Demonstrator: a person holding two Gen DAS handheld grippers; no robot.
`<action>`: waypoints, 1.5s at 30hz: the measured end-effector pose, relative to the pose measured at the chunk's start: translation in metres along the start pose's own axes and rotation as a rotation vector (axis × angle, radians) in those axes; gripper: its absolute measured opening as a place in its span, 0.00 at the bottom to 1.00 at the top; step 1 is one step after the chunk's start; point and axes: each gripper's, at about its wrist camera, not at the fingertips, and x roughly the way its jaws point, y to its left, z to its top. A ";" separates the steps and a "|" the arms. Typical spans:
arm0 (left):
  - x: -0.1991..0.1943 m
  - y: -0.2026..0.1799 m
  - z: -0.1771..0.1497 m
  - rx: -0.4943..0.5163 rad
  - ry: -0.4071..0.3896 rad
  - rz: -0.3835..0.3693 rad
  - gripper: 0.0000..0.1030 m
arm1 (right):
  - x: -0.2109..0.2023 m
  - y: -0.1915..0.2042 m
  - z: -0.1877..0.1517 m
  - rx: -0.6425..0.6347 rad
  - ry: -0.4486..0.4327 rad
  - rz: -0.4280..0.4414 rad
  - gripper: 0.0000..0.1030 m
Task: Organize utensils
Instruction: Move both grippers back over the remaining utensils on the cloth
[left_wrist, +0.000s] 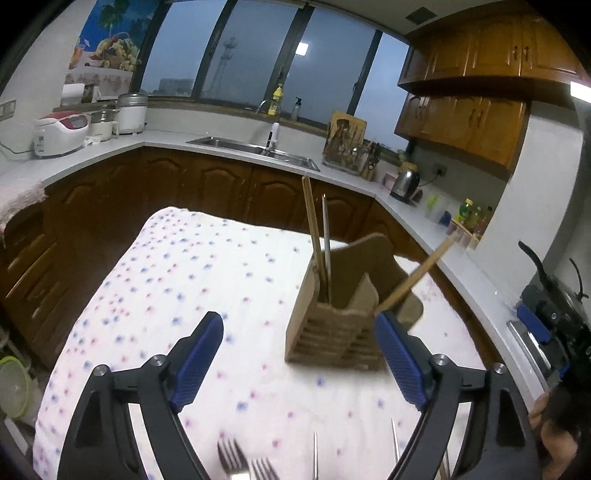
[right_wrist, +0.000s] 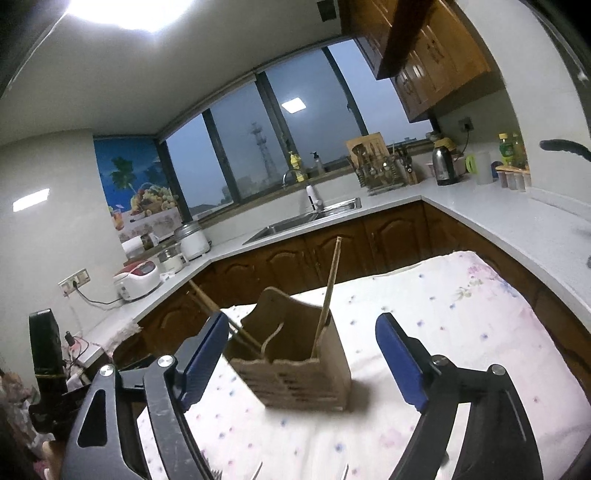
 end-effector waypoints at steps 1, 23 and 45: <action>-0.006 -0.001 -0.002 -0.001 0.003 0.001 0.83 | -0.007 -0.001 -0.003 0.005 0.002 0.000 0.84; -0.098 -0.002 -0.065 0.030 0.102 0.023 0.86 | -0.091 -0.014 -0.092 -0.021 0.150 -0.082 0.91; -0.090 -0.025 -0.088 0.088 0.210 0.019 0.86 | -0.093 -0.049 -0.120 0.046 0.248 -0.156 0.85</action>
